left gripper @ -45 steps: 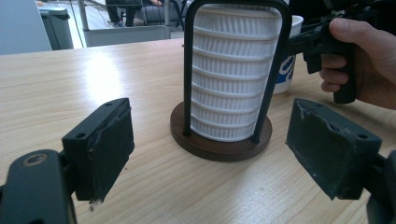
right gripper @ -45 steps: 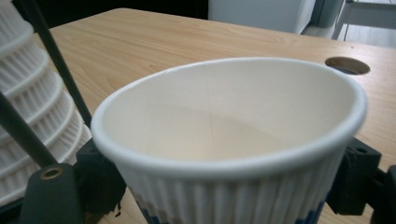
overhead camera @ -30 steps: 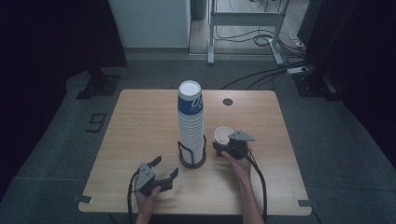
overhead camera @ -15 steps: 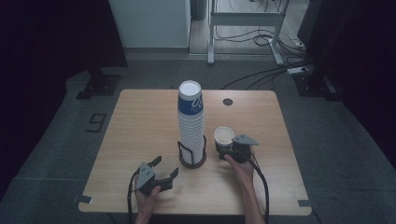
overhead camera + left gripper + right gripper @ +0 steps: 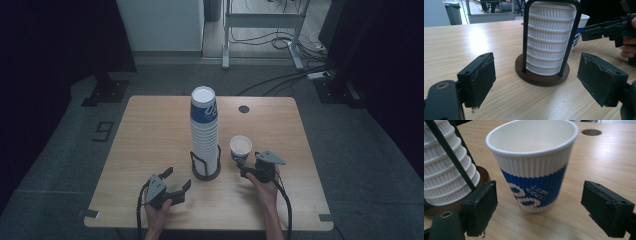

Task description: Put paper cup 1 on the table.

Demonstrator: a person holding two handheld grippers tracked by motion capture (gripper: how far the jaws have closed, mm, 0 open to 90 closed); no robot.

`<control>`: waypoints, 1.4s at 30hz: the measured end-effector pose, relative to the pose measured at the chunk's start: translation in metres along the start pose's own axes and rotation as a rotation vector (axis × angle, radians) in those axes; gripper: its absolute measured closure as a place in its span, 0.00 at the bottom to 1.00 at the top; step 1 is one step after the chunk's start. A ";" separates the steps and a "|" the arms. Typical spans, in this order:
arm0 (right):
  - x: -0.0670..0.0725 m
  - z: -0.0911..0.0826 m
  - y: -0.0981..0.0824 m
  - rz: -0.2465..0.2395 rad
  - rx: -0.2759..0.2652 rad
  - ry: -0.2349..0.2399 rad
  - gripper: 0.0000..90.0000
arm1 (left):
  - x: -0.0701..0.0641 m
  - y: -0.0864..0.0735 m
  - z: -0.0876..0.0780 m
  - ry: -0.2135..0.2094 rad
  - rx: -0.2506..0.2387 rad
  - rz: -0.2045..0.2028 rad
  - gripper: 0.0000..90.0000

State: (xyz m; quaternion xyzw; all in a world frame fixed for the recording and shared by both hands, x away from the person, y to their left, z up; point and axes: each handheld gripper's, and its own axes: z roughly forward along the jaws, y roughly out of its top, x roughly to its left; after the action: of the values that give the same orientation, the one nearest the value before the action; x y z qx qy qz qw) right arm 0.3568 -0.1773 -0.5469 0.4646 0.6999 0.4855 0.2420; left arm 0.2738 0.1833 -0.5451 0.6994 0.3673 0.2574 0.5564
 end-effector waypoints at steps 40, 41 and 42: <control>0.066 -0.075 0.091 -0.129 -0.268 0.250 0.19 | -0.001 0.000 -0.001 -0.016 -0.009 0.008 0.16; 0.067 -0.076 0.093 -0.132 -0.274 0.253 0.20 | -0.001 0.000 -0.001 -0.016 -0.009 0.009 0.16; 0.068 -0.076 0.095 -0.137 -0.278 0.253 0.20 | -0.001 0.000 -0.001 -0.016 -0.009 0.009 0.16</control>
State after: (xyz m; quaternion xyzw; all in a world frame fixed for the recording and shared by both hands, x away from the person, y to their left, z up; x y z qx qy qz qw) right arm 0.3054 -0.1427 -0.4220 0.3132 0.6810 0.6143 0.2466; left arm 0.2725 0.1831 -0.5453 0.7006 0.3586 0.2560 0.5613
